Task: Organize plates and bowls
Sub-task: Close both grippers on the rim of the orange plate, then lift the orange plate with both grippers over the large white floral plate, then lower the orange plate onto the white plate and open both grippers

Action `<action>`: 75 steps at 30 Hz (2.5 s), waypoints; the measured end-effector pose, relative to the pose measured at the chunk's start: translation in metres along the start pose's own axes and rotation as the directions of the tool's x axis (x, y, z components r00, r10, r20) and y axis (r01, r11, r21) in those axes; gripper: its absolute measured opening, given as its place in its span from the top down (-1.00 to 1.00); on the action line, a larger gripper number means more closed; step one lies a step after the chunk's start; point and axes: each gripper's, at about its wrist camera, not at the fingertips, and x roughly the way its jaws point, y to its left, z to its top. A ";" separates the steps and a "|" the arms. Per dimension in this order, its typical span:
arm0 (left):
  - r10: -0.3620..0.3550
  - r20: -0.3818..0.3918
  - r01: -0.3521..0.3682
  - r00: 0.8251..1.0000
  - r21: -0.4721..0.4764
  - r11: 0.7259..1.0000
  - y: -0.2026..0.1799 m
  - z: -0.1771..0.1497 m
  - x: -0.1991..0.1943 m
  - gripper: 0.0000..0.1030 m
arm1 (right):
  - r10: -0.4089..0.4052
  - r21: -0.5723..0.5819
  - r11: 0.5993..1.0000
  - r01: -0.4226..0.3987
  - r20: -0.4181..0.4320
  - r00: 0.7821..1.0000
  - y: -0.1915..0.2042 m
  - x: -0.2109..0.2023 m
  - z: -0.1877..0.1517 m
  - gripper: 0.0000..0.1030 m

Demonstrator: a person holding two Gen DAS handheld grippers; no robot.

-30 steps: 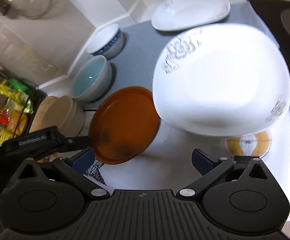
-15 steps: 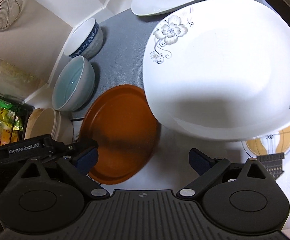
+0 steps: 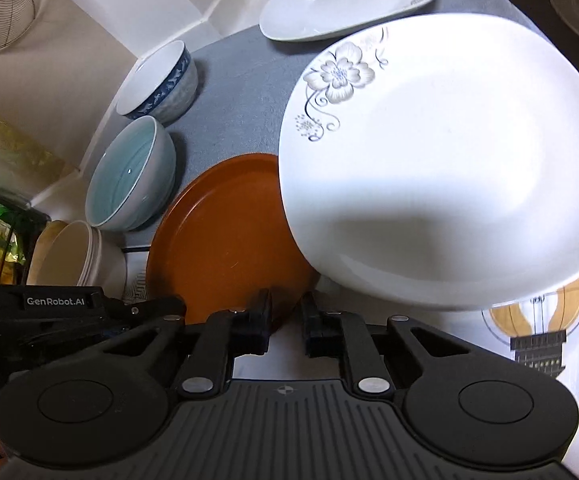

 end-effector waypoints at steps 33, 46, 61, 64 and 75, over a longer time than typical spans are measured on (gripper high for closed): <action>-0.135 0.085 0.091 0.987 0.390 0.916 -0.120 -0.032 -0.027 0.81 | -0.037 -0.052 0.998 0.047 0.177 0.984 -0.034 -0.101 0.019 0.73; -0.033 0.028 0.022 0.999 0.330 0.944 -0.182 -0.050 0.052 0.78 | -0.029 -0.081 0.996 0.035 0.073 0.997 -0.120 -0.082 0.066 0.72; 0.033 -0.013 -0.026 0.999 0.350 0.936 -0.178 -0.034 0.065 0.74 | -0.021 -0.032 0.999 0.020 -0.008 1.000 -0.124 -0.052 0.076 0.71; 0.026 -0.028 -0.014 0.999 0.369 0.929 -0.178 -0.032 0.064 0.70 | -0.037 -0.034 0.999 0.037 -0.010 0.999 -0.121 -0.051 0.078 0.71; -0.039 0.011 0.032 0.999 0.405 0.914 -0.175 -0.022 0.045 -0.24 | -0.098 -0.053 0.994 0.099 0.018 0.995 -0.110 -0.057 0.080 -0.04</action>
